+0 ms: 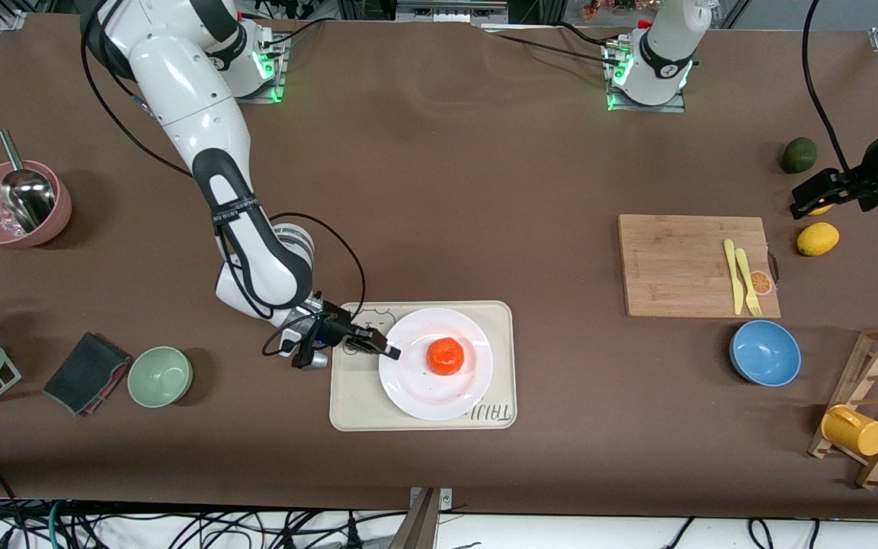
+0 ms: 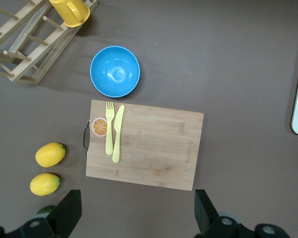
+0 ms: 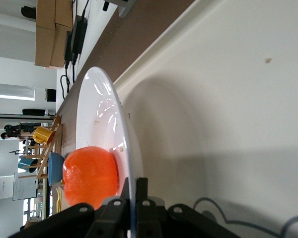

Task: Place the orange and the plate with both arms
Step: 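Open the right gripper and pull it back from the plate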

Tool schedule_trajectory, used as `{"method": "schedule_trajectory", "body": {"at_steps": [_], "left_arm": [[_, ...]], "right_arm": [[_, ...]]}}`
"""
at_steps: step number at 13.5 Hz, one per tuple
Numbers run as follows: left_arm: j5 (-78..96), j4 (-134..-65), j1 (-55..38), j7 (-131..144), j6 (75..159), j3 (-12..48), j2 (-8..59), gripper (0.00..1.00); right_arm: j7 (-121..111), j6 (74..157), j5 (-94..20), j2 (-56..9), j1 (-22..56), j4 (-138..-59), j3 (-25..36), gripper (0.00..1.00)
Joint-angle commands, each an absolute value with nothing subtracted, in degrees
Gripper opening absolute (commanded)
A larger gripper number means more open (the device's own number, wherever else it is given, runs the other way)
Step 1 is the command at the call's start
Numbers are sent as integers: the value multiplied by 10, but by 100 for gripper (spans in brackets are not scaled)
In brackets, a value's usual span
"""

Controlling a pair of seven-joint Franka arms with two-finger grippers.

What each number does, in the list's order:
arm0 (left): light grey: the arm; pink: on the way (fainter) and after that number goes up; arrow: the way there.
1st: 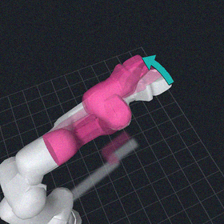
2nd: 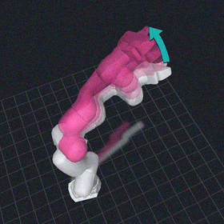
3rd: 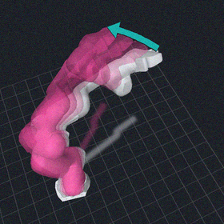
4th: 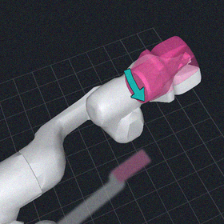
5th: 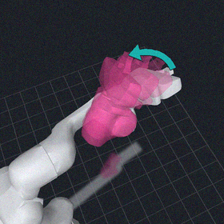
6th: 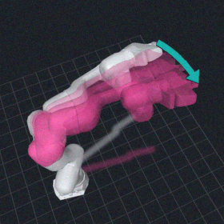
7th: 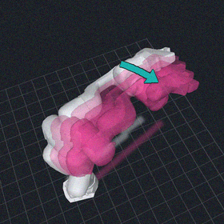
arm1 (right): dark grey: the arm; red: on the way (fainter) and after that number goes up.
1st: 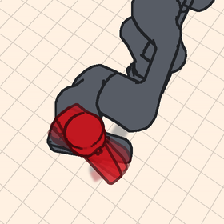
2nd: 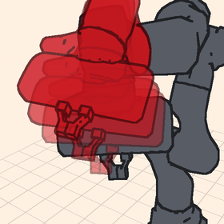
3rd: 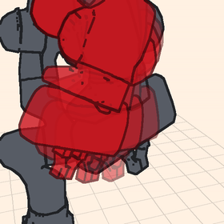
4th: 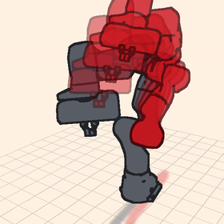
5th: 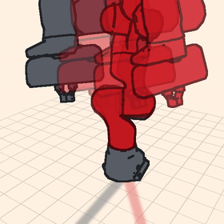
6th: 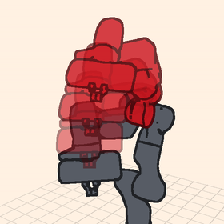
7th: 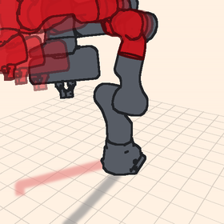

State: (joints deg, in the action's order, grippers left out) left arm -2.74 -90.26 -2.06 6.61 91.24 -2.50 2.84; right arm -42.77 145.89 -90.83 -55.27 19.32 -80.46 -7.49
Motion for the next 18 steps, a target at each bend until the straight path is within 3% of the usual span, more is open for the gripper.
{"method": "schedule_trajectory", "body": {"at_steps": [1, 2, 3, 8, 15, 18], "left_arm": [[-32, -889, -17, 67, 897, 8, 23, 100], [-33, -889, -1, 69, 897, 23, 23, 100], [-32, -889, 16, 69, 897, 39, 21, 100], [-31, -891, 27, 70, 893, 46, 16, 100], [-31, -912, 27, 70, 892, 46, -8, 100], [-31, -911, 24, 71, 892, 46, -8, 100]], "right_arm": [[-411, 1467, -898, -566, 196, -781, -77, 0], [-411, 1465, -896, -566, 195, -781, -77, 35], [-410, 1466, -896, -563, 196, -782, -76, 99], [-363, 1465, -762, -503, 202, -845, -43, 100], [-291, 1448, -450, -378, 206, -954, 2, 100], [-290, 1302, -313, -339, 206, -943, 72, 100]]}}
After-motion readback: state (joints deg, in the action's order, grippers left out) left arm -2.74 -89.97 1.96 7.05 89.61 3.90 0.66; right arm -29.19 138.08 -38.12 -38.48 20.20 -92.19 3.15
